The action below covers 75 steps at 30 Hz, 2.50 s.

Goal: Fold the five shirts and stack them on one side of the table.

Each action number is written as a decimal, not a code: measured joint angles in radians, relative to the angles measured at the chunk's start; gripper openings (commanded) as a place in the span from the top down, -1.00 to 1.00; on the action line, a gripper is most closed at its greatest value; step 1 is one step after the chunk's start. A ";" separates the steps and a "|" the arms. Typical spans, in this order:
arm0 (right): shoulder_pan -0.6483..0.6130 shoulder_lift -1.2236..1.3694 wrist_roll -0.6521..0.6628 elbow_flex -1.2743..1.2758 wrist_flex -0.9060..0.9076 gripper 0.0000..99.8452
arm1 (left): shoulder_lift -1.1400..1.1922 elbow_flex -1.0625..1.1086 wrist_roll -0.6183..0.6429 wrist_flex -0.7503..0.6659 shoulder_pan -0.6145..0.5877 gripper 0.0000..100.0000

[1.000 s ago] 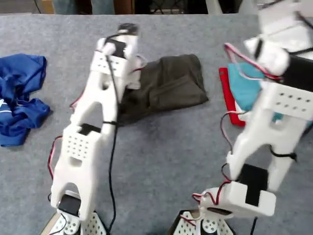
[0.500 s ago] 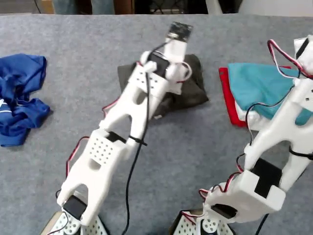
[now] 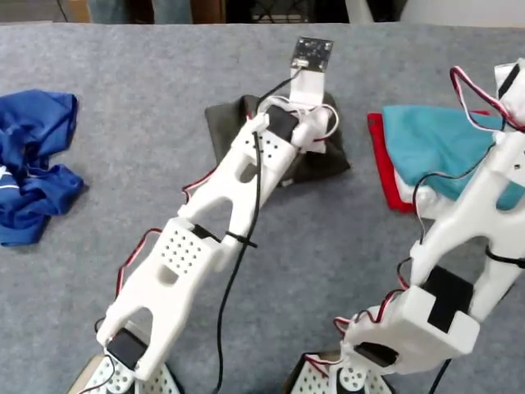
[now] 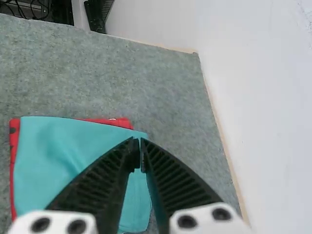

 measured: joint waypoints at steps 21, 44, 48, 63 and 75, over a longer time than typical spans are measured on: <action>-0.351 0.049 -0.009 0.025 0.135 0.97 | -0.002 -0.396 0.041 0.353 -0.370 0.93; -0.842 1.152 -0.157 -0.706 0.353 0.97 | 0.385 -0.433 -0.035 0.563 -0.769 0.94; -0.758 1.254 -0.138 -0.879 0.313 0.97 | 0.387 -0.434 -0.035 0.563 -0.769 0.94; -0.569 1.263 0.084 -0.954 -0.150 0.97 | 0.387 -0.434 -0.035 0.563 -0.769 0.94; -0.512 1.266 0.267 -0.954 -0.422 0.97 | 0.387 -0.434 -0.041 0.555 -0.769 0.94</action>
